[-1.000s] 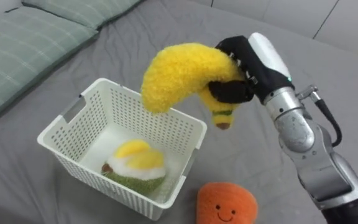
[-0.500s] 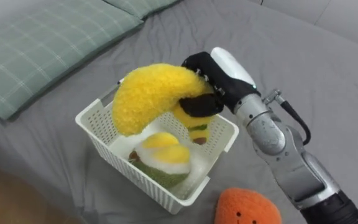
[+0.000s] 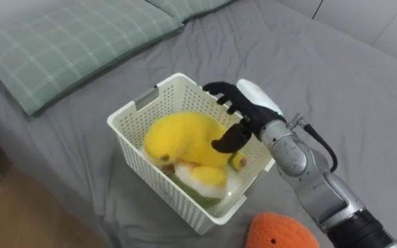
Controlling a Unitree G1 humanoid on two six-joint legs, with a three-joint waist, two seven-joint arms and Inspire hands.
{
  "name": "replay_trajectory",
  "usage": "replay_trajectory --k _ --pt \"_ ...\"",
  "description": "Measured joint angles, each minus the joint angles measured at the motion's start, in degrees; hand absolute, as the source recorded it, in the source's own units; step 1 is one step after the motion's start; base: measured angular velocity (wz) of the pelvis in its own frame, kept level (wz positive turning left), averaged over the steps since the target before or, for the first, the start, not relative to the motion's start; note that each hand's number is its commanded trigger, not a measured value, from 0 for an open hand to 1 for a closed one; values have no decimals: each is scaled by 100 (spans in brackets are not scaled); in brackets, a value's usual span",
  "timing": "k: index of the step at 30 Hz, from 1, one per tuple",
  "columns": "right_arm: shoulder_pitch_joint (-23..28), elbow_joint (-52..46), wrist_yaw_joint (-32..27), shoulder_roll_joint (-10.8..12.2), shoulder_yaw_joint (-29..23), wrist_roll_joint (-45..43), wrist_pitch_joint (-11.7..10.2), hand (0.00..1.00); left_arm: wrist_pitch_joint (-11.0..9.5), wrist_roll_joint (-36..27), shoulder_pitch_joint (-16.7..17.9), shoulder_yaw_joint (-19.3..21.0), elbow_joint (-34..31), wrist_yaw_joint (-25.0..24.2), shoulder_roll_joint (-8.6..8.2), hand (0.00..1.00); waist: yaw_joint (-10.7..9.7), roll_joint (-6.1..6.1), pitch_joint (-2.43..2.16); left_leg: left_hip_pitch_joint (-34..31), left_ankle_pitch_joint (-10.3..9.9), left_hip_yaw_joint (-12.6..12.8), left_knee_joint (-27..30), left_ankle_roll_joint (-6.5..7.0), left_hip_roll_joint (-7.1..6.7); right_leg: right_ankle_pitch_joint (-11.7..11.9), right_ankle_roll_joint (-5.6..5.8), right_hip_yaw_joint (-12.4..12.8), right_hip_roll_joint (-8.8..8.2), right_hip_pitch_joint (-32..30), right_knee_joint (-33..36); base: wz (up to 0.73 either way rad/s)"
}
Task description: Collect toys from the bed
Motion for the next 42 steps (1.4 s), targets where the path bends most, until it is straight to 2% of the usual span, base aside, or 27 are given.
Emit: replay_trajectory --k 2,7,10,16,19,22,24,27,31,33,38,42 --pt "2 0 0 -8 -10 -13 0 0 20 41 20 73 0 -12 -38 0 -14 30 6 2 5 2 -1 6 -8 0 0 -16 -31 -8 -1 0" --pt "9 -10 7 -39 -125 -158 -7 0 37 169 48 81 -55 -57 -39 0 -82 62 -38 7 10 4 -20 17 -22 -1 3 -61 -35 -12 -4 0" --pt "11 -12 -12 -39 -289 -181 -34 0 23 155 47 113 -56 -55 -41 0 -199 76 -63 15 17 10 -34 24 -24 -1 4 -61 -33 -10 -5 0" --pt "17 -66 -187 -51 -486 -124 -84 0 -132 97 32 136 -51 -54 -41 0 -415 -21 -137 83 31 73 -60 35 -20 -1 6 -59 -35 28 -5 -4" --pt "17 -67 -237 -49 -544 -147 -127 0 -212 99 30 155 -35 -54 -44 0 -475 -5 -131 128 27 79 -77 39 -23 -1 7 -39 -38 87 -4 -1" --pt "32 -134 -242 -52 -835 -83 -215 0 -266 104 38 178 -25 -54 -61 0 -524 -2 -128 143 21 100 -79 43 -23 0 8 16 -42 85 3 -1" --pt "94 -235 -320 -65 -1169 326 -340 0 -267 116 65 197 -25 -56 -61 0 -541 53 -92 168 20 134 -79 47 -23 1 10 72 -44 91 4 -8" --pt "180 -235 -527 -114 -1432 520 -447 0 -268 108 147 343 -26 -53 -60 0 -675 118 -73 196 18 158 -84 49 -21 1 10 111 -45 83 7 -5" --pt "431 -238 -661 -225 -1679 796 -513 0 -304 -9 219 416 -5 -41 -56 0 -815 166 -88 228 19 250 -114 51 1 1 10 238 -40 69 8 -13" --pt "694 -324 -702 -223 -1962 1180 -543 0 -350 -54 308 423 73 -42 -94 0 -935 216 -131 259 21 401 -164 61 27 2 11 361 -33 22 13 -28" --pt "1211 -559 -803 -220 -2593 1853 -661 0 -478 -47 494 550 218 -43 -185 0 -1292 288 -141 377 6 622 -306 73 73 4 16 574 -1 10 8 -24" --pt "1555 -573 -903 -205 -3049 2116 -662 0 -474 111 508 653 310 -62 -230 0 -1534 301 -151 425 -6 805 -374 63 115 5 14 761 -6 -54 13 -24"
